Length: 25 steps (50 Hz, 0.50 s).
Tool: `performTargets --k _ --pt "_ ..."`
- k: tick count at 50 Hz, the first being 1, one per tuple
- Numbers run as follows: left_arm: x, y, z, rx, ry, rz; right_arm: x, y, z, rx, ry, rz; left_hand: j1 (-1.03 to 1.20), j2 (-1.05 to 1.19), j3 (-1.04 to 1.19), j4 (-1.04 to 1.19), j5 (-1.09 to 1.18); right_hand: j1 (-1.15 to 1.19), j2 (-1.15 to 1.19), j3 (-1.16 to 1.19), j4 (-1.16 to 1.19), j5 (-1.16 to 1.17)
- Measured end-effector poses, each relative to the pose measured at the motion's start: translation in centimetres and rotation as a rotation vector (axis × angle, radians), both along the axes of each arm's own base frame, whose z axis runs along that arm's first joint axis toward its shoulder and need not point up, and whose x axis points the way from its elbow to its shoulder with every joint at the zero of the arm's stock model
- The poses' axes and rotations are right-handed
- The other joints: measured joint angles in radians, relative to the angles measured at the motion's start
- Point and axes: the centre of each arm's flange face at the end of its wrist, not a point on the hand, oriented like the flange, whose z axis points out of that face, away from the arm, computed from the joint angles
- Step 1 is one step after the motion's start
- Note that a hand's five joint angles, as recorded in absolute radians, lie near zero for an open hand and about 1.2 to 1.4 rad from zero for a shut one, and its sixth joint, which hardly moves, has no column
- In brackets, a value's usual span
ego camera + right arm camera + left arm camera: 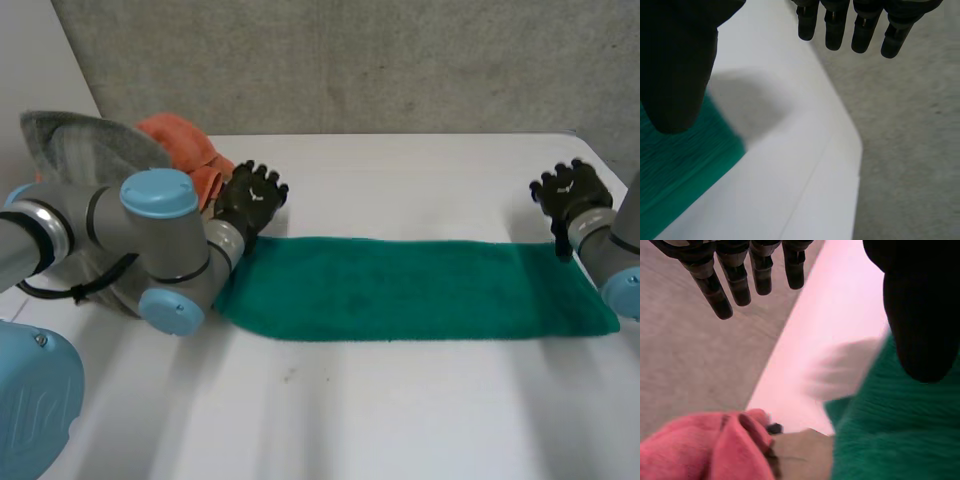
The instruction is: Fold the laundry.
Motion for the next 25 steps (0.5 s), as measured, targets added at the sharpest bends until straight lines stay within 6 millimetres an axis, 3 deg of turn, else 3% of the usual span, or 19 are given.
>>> performTargets --k 7,10,20,25 --pt "0.2 0.2 1.8 -0.024 0.046 0.017 0.0 -0.1 3.7 -0.089 -0.093 -0.020 0.000 -0.006 0.000 0.000 0.000 0.000 0.000 0.000 0.000 0.000" --pt "0.5 0.9 2.5 -0.013 0.056 0.019 -0.1 0.4 4.4 -0.077 -0.105 -0.018 0.000 -0.006 0.000 0.000 0.000 0.000 0.000 0.000 0.000 0.000" --pt "2.6 5.9 4.6 0.108 0.085 0.018 -2.5 5.3 3.6 0.272 -0.138 0.012 0.000 -0.006 0.000 0.000 0.000 0.008 0.014 0.016 0.016 0.013" --pt "3.9 8.3 4.8 0.178 0.121 0.027 -4.5 8.1 2.4 0.435 -0.198 0.009 0.000 -0.006 0.000 0.000 0.000 0.196 0.202 0.208 0.208 0.200"
